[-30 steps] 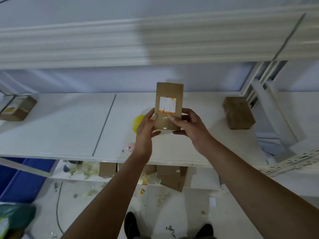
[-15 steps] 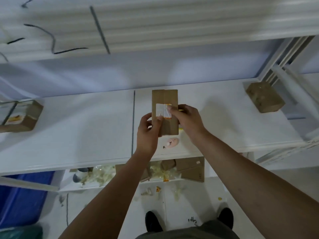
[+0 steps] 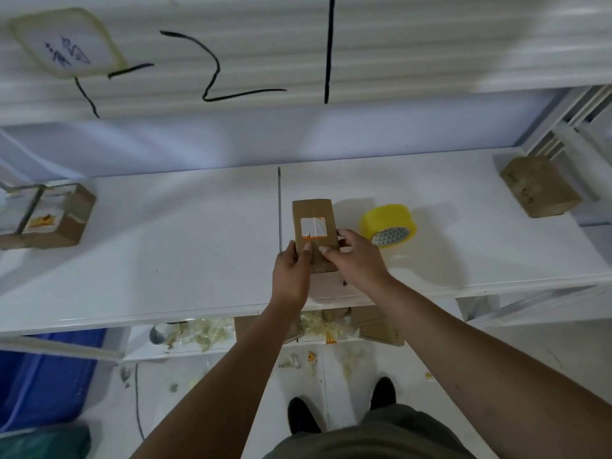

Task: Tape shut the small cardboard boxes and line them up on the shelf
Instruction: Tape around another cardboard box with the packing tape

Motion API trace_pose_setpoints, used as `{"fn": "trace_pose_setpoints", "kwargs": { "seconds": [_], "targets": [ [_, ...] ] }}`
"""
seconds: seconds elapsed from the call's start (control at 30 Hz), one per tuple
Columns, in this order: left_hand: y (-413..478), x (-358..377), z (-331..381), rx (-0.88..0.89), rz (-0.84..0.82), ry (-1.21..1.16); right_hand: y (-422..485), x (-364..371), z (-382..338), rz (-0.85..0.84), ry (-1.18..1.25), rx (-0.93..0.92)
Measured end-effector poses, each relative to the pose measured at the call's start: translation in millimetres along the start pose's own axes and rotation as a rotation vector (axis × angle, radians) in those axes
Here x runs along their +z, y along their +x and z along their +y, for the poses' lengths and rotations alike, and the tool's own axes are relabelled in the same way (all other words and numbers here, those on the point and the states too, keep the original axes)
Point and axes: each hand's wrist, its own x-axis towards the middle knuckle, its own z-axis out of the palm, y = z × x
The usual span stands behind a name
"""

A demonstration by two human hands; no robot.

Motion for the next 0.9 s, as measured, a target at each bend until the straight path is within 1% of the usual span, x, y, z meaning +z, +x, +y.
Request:
{"fn": "trace_pose_setpoints", "kwargs": {
  "seconds": [0.17, 0.27, 0.33, 0.37, 0.43, 0.5, 0.57, 0.6, 0.63, 0.7, 0.73, 0.8, 0.83, 0.9],
  "targets": [
    [13.1, 2.8, -8.1, -0.072, 0.042, 0.474, 7.3, 8.4, 7.1, -0.044, -0.046, 0.004],
    [17.7, 6.2, -2.4, -0.113, 0.062, 0.565, 11.9, 7.6, 7.6, -0.053, -0.057, -0.007],
    [17.0, 10.7, 7.2, -0.12, 0.162, 0.559, 15.1, 3.8, 8.1, -0.041, -0.084, -0.031],
    [15.6, 13.1, 14.4, -0.075, 0.218, 0.566, 17.2, 0.5, 8.1, 0.0, -0.083, -0.067],
    [16.3, 19.9, 31.0, 0.116, 0.264, 0.607, 20.9, -12.6, 3.2, 0.142, -0.026, -0.185],
    [24.2, 29.9, 46.3, 0.298, 0.196, 0.631, 28.2, -32.5, -1.8, 0.291, -0.012, -0.32],
    [36.4, 42.1, 59.2, 0.371, 0.054, 0.655, 41.2, -55.2, -2.4, 0.358, -0.141, -0.366],
    [42.5, 48.3, 63.7, 0.364, -0.033, 0.685, 49.3, -65.8, -0.1, 0.341, -0.254, -0.329],
    [47.9, 54.3, 66.5, 0.342, -0.121, 0.73, 57.0, -75.6, 3.5, 0.29, -0.369, -0.256],
    [57.8, 66.8, 67.2, 0.311, -0.252, 0.838, 68.3, -89.3, 11.4, 0.124, -0.55, -0.076],
    [62.1, 72.8, 66.2, 0.327, -0.282, 0.915, 71.2, -92.5, 14.6, 0.047, -0.608, -0.012],
    [67.2, 81.7, 64.4, 0.383, -0.302, 1.16, 74.5, -94.5, 19.6, -0.022, -0.623, 0.032],
    [69.1, 84.8, 62.8, 0.398, -0.311, 1.28, 74.4, -95.4, 20.6, -0.022, -0.585, 0.022],
    [72.8, 88.3, 56.4, 0.389, -0.348, 1.433, 71.0, -98.0, 21.9, -0.002, -0.461, -0.022]
  ]
}}
